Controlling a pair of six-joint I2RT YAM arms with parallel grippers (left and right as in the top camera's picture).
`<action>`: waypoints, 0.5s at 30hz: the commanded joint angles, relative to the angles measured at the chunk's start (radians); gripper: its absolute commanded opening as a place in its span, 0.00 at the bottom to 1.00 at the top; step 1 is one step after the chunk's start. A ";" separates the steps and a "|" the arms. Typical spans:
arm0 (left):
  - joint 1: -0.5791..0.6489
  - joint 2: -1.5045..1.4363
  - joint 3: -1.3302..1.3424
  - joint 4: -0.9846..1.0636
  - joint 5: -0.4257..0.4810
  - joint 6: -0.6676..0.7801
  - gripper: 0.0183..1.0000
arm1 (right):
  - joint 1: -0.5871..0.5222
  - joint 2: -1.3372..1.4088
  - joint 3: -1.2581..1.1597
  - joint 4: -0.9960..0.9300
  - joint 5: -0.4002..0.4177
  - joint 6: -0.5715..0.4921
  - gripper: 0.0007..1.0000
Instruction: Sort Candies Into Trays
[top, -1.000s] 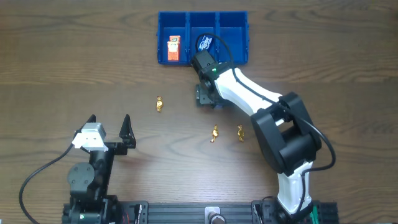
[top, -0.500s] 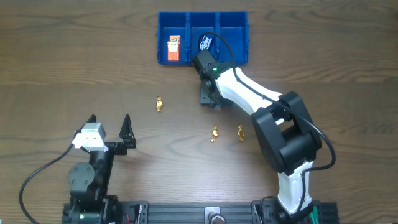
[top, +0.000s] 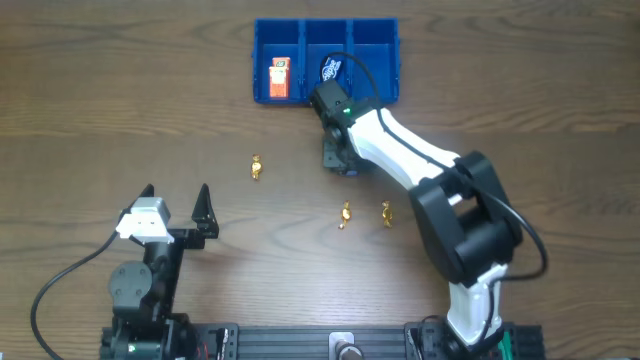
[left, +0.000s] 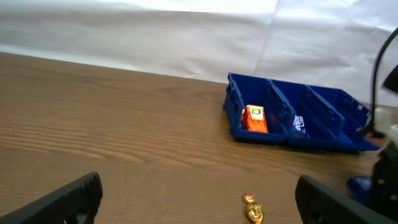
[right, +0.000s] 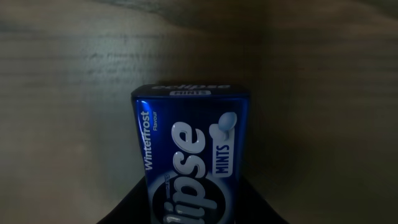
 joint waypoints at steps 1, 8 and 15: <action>0.004 -0.006 -0.016 -0.038 0.017 0.006 1.00 | 0.029 -0.159 0.201 -0.130 0.131 -0.002 0.26; 0.004 -0.006 -0.016 -0.038 0.017 0.006 1.00 | 0.031 -0.071 0.653 -0.262 0.220 -0.109 0.27; 0.004 -0.006 -0.016 -0.039 0.017 0.006 1.00 | -0.014 0.159 0.851 -0.167 0.218 -0.134 0.28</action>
